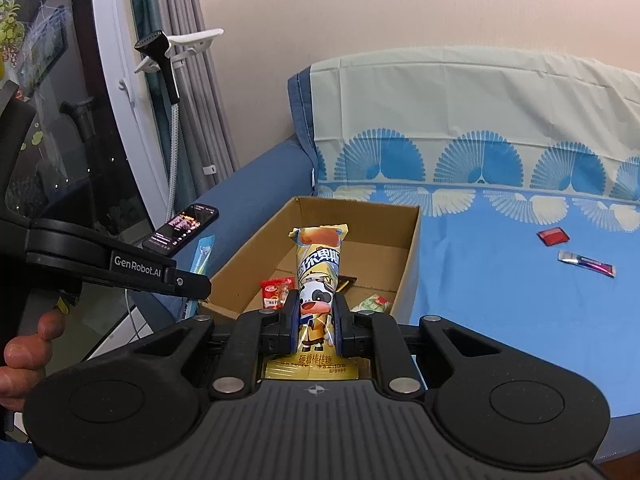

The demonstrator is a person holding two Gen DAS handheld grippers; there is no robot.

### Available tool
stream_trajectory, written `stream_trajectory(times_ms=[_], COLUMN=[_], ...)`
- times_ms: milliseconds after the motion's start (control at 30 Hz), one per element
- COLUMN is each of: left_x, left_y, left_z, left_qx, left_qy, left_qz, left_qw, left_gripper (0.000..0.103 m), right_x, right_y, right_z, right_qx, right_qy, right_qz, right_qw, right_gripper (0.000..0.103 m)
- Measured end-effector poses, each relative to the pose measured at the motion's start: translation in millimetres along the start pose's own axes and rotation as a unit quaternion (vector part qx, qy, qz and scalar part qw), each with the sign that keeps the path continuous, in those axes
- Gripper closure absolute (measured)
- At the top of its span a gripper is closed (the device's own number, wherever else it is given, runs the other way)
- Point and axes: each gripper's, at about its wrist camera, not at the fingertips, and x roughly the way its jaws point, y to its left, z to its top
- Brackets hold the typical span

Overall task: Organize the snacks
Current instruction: 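Carry the blue stick snack and yellow wafer over the box with both tools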

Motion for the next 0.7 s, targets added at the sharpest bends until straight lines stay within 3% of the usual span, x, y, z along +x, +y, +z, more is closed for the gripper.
stream_trajectory(times_ms=[700], left_x=[86], left_y=[26], left_z=[53], left_qx=[0.017], left_qy=[0.056], left_qz=[0.027], left_qw=[0.9979], left_gripper=[0.089], right_x=[92], right_y=[-7], right_z=[22], right_qx=[0.001], right_qy=[0.072], right_qz=[-0.008], right_qw=[0.997], right_gripper=[0.086])
